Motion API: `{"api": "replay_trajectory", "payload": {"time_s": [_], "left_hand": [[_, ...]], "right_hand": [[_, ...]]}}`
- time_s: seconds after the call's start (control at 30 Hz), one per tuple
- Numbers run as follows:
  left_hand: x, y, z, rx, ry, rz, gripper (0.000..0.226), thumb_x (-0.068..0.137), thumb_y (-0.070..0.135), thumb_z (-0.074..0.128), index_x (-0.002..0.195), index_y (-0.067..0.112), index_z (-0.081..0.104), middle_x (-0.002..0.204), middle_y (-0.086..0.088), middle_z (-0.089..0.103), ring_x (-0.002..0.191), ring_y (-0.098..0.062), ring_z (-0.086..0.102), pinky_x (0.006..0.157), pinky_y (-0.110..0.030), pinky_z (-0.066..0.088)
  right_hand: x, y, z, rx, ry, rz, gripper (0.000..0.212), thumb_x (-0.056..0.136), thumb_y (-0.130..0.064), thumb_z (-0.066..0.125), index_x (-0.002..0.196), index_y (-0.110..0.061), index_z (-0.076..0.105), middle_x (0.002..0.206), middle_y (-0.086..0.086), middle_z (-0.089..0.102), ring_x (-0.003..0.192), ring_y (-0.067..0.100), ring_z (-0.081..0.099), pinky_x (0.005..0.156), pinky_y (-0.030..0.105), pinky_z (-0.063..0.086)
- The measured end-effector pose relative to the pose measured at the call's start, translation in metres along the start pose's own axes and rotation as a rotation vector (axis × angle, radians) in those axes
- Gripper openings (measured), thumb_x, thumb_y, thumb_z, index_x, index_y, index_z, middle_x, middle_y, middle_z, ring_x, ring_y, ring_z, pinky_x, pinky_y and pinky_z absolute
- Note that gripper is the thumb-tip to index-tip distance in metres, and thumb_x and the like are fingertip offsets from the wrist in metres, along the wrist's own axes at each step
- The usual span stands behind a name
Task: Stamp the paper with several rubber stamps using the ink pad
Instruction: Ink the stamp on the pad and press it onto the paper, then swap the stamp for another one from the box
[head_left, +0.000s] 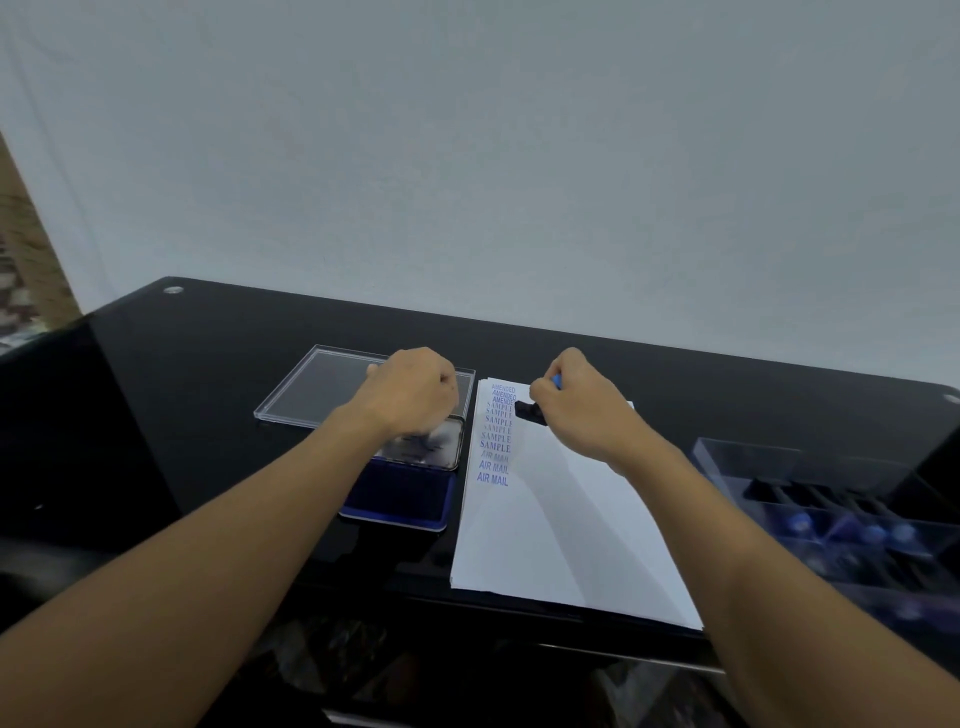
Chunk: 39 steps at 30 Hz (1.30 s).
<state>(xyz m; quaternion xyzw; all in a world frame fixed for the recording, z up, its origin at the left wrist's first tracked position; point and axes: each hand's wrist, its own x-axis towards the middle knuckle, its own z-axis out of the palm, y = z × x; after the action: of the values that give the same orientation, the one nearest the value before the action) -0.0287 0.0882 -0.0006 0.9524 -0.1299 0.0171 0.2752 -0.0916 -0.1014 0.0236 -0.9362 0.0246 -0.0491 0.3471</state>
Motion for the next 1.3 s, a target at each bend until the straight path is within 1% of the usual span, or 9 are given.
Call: {"api": "replay_trajectory", "payload": {"time_s": [0.13,0.37,0.57,0.63,0.8,0.97,1.07,1.17,1.3], "left_hand": [[-0.002,-0.002,-0.001,0.02,0.012,-0.014,0.035,0.091,0.007,0.038,0.08,0.015,0.07,0.082,0.002,0.07,0.065,-0.017,0.053,0.085,-0.044,0.051],[-0.004,-0.001,-0.003,0.02,0.005,-0.029,0.032,0.092,0.011,0.038,0.083,0.02,0.068,0.093,0.003,0.07,0.086,-0.022,0.064,0.094,-0.052,0.05],[-0.009,0.004,-0.003,0.009,-0.024,-0.038,0.028,0.096,0.015,0.043,0.111,0.024,0.065,0.121,0.001,0.065,0.113,-0.022,0.058,0.105,-0.051,0.043],[-0.013,0.005,-0.003,0.0,-0.026,-0.043,0.03,0.097,0.017,0.044,0.121,0.024,0.061,0.13,0.001,0.062,0.118,-0.022,0.055,0.108,-0.05,0.041],[-0.025,0.015,0.001,-0.024,-0.02,-0.059,0.034,0.099,0.021,0.045,0.131,0.023,0.055,0.14,0.002,0.056,0.123,-0.022,0.053,0.11,-0.05,0.039],[-0.043,0.041,0.013,-0.051,-0.019,-0.026,0.032,0.098,0.024,0.047,0.129,0.023,0.056,0.127,0.001,0.061,0.102,-0.021,0.061,0.101,-0.048,0.048],[-0.05,0.06,0.022,-0.052,-0.03,0.016,0.035,0.098,0.025,0.047,0.132,0.024,0.055,0.131,0.001,0.061,0.106,-0.02,0.06,0.106,-0.047,0.043],[-0.057,0.083,0.033,-0.084,-0.049,0.06,0.035,0.097,0.024,0.046,0.13,0.024,0.056,0.135,0.001,0.059,0.1,-0.021,0.066,0.106,-0.048,0.043],[-0.064,0.11,0.05,-0.078,-0.073,0.115,0.037,0.099,0.026,0.047,0.135,0.024,0.054,0.145,0.003,0.051,0.123,-0.02,0.053,0.104,-0.039,0.044]], "right_hand": [[-0.001,0.0,-0.003,0.001,0.028,-0.017,0.017,0.1,-0.024,0.043,0.106,-0.009,0.049,0.089,0.003,0.056,0.07,0.013,0.046,0.058,0.027,0.037],[-0.004,0.002,-0.005,0.004,0.041,-0.024,0.015,0.1,-0.023,0.045,0.104,-0.01,0.051,0.09,0.004,0.058,0.07,0.013,0.047,0.06,0.027,0.039],[-0.005,0.003,-0.005,0.026,0.033,-0.014,0.011,0.097,-0.022,0.047,0.1,-0.012,0.052,0.093,0.006,0.064,0.075,0.016,0.053,0.06,0.027,0.041],[-0.007,0.004,-0.007,0.016,0.033,-0.027,0.007,0.095,-0.02,0.05,0.097,-0.014,0.054,0.092,0.004,0.065,0.075,0.014,0.053,0.058,0.025,0.04],[-0.018,0.009,-0.012,-0.012,0.016,-0.078,0.009,0.097,-0.015,0.049,0.097,-0.017,0.058,0.088,0.0,0.069,0.058,0.003,0.051,0.043,0.012,0.036],[-0.04,0.025,-0.023,-0.021,-0.005,-0.088,0.015,0.105,-0.021,0.039,0.102,-0.018,0.053,0.076,-0.004,0.055,0.06,0.011,0.045,0.05,0.019,0.037],[-0.053,0.04,-0.034,-0.003,0.016,-0.047,0.015,0.103,-0.023,0.04,0.1,-0.018,0.054,0.074,-0.005,0.053,0.059,0.01,0.045,0.043,0.014,0.034],[-0.067,0.054,-0.049,0.037,0.031,-0.005,0.016,0.101,-0.025,0.04,0.098,-0.018,0.055,0.079,-0.002,0.058,0.063,0.013,0.047,0.052,0.022,0.039],[-0.083,0.072,-0.073,0.085,0.084,0.062,0.022,0.1,-0.026,0.037,0.099,-0.018,0.058,0.088,0.001,0.065,0.072,0.018,0.055,0.062,0.033,0.043]]}}
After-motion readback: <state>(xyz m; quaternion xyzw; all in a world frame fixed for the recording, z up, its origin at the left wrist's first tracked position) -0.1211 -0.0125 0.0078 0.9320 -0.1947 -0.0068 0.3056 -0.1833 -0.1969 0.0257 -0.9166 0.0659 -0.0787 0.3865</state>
